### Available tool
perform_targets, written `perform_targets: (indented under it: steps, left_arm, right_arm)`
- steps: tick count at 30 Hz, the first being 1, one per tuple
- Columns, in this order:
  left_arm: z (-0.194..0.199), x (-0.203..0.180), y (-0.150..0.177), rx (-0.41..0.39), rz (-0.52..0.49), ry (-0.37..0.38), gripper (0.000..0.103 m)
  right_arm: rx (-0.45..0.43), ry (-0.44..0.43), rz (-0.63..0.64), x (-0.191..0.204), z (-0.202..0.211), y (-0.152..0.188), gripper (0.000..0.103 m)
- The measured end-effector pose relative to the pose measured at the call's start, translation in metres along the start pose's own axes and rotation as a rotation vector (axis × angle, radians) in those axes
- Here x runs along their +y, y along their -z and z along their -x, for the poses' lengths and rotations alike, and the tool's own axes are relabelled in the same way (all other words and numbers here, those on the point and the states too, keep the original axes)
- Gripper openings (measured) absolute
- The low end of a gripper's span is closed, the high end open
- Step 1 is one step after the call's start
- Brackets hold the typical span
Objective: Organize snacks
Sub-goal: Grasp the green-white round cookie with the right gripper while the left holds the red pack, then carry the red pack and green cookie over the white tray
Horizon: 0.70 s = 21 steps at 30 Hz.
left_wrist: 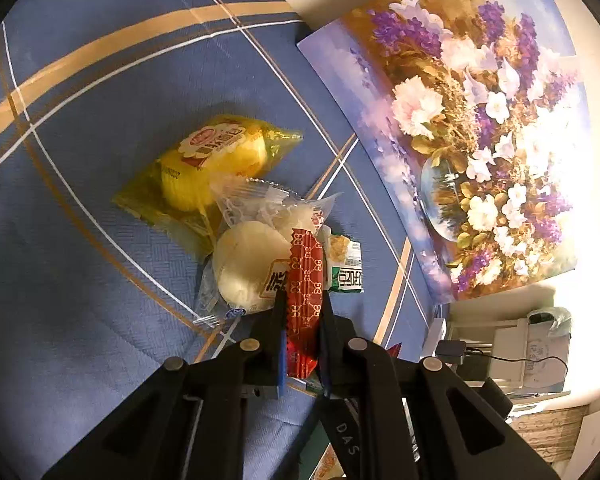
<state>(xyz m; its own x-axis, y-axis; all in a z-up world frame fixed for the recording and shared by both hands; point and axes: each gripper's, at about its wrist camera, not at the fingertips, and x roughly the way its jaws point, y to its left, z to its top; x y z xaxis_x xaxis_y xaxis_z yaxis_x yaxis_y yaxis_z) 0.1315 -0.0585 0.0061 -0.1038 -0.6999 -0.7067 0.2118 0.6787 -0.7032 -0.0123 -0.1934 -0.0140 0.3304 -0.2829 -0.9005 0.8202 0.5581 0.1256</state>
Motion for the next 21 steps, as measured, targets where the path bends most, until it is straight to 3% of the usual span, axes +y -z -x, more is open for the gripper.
perform_targets:
  steps: [9,21]
  left_arm:
    - [0.009,0.001,0.005,-0.01,-0.007,0.022,0.012]
    - [0.018,-0.002,0.02,-0.003,-0.039,0.058,0.012]
  right_arm:
    - [-0.003,-0.037,-0.027,0.0,0.019,0.008,0.052]
    - [-0.012,-0.018,-0.039,-0.016,0.048,0.022,0.052]
